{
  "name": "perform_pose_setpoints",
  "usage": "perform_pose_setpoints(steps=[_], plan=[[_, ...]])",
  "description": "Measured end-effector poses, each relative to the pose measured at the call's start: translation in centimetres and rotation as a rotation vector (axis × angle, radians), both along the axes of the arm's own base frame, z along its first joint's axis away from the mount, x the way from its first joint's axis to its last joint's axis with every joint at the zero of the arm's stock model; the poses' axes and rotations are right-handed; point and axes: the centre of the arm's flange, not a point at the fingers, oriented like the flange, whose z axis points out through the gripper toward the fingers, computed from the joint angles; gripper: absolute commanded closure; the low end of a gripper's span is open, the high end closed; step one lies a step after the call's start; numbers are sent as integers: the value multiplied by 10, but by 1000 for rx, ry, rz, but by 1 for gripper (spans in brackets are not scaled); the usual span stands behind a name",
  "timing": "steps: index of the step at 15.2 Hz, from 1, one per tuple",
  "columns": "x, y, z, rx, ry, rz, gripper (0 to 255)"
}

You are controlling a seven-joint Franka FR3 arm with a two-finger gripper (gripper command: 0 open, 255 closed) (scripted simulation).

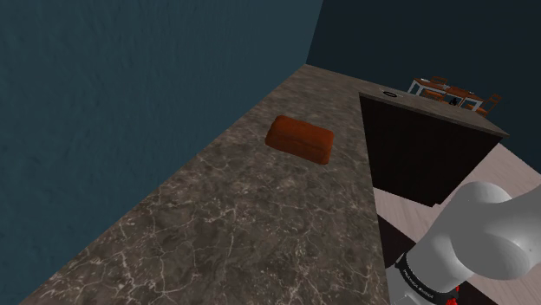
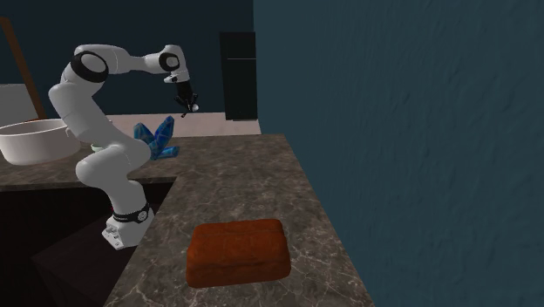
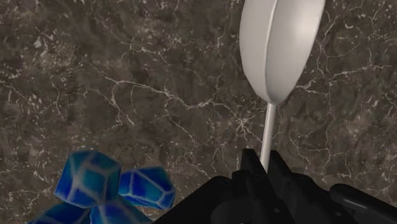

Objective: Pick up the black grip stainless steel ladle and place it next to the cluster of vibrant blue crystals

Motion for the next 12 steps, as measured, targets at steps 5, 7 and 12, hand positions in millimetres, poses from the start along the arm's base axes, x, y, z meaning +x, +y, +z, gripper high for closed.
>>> perform_pose_setpoints(steps=[5,7,12], plan=[[-1,-1,-27,0,0,0,255],[0,-2,-38,0,0,0,255],[1,0,-65,0,0,0,255]])
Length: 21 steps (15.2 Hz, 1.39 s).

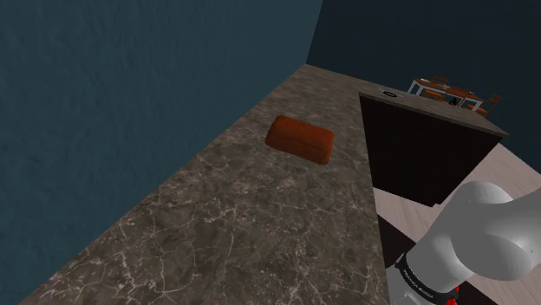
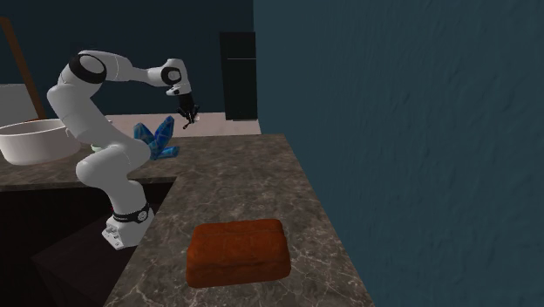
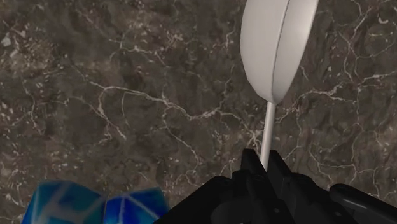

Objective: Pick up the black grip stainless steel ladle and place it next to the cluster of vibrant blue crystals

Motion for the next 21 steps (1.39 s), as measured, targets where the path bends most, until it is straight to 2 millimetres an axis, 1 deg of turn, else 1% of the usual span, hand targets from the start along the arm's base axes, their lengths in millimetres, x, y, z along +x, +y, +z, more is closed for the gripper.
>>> perform_pose_setpoints(steps=[21], plan=[[-1,-2,-110,0,0,0,255]])
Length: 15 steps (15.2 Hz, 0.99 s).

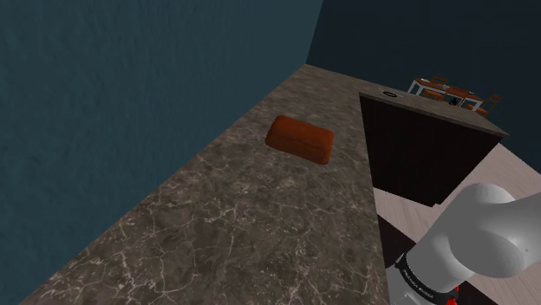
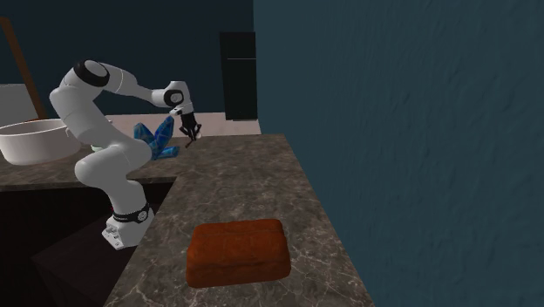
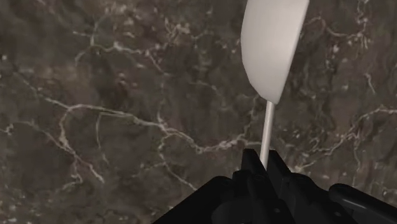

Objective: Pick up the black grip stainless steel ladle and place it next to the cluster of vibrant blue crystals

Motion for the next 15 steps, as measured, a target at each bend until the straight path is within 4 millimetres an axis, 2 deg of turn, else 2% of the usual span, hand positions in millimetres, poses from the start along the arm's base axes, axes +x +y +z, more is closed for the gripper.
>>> perform_pose_setpoints(steps=[6,12,13,15], plan=[[0,0,-28,0,0,0,255],[0,0,-32,0,0,0,255],[0,0,-32,0,0,0,0],[0,0,-32,0,0,0,0]])
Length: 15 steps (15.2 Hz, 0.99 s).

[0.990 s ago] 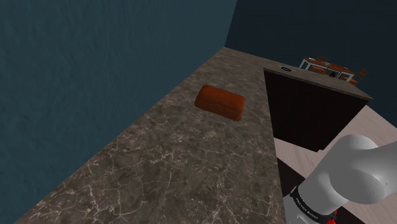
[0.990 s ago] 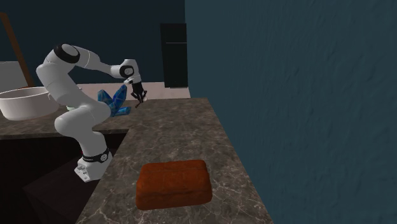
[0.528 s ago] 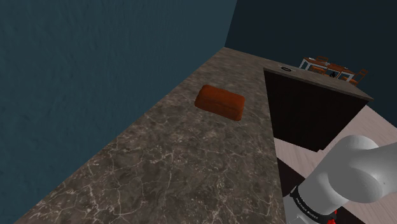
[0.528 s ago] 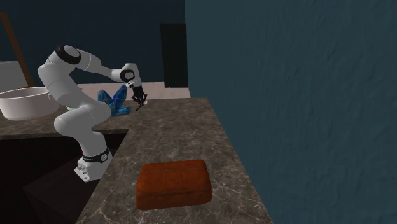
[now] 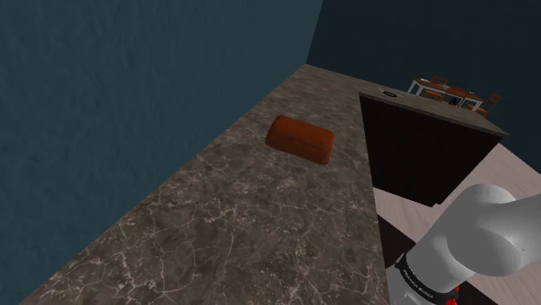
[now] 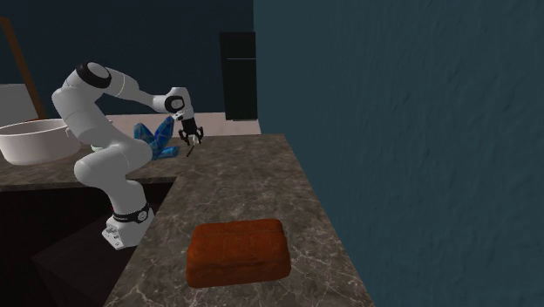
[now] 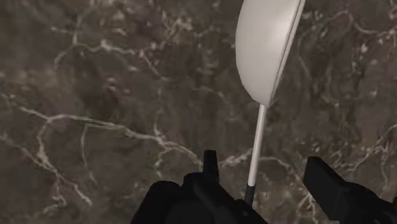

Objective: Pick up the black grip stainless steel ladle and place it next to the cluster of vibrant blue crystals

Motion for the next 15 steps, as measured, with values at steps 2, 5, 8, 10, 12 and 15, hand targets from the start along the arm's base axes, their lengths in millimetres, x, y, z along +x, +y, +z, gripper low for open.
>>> perform_pose_setpoints(steps=[2,5,8,10,12,15], plan=[[0,0,0,0,0,0,0],[0,-1,6,0,0,0,0],[-3,-4,38,1,1,0,0],[-4,-4,46,1,0,0,0],[-4,-4,49,0,0,0,0],[-4,-4,50,0,0,0,0]])
